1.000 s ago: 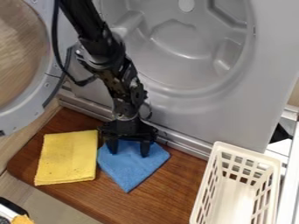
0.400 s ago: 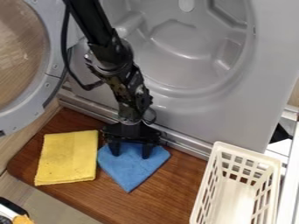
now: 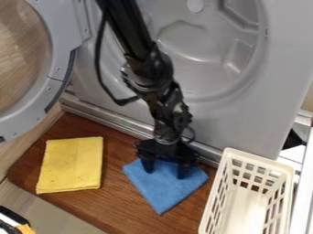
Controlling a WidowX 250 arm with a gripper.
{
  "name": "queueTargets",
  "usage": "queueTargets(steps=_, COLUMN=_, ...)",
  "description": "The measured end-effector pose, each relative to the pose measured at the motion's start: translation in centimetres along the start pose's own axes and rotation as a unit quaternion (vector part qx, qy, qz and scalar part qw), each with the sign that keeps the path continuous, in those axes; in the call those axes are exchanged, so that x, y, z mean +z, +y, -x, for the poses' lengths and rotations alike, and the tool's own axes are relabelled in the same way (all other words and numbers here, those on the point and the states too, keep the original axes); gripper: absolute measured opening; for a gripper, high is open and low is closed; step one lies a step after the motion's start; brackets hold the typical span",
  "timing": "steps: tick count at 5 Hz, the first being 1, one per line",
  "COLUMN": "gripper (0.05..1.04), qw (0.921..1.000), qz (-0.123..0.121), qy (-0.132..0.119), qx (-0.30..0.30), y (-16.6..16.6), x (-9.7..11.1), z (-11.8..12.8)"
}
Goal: Move the blue cloth
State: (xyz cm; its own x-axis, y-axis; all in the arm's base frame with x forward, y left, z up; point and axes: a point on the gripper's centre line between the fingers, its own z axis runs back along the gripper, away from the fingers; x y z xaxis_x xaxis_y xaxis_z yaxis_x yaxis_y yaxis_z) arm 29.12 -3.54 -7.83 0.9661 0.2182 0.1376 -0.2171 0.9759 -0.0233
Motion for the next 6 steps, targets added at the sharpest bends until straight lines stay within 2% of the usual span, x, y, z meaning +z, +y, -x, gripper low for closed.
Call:
queueTargets(steps=2, gripper=1.000, qw=0.9977, qz=0.011, qy=0.014, qx=-0.066, y=-4.1, x=0.1, z=2.0)
queueTargets(steps=4, gripper=0.999, qw=0.9966, qz=-0.005, qy=0.024, qx=-0.079, y=-4.1, x=0.6, z=3.1)
queueTargets(steps=6, gripper=0.999, qw=0.9974, qz=0.002, qy=0.001, qx=-0.073, y=-4.1, x=3.1, z=2.2)
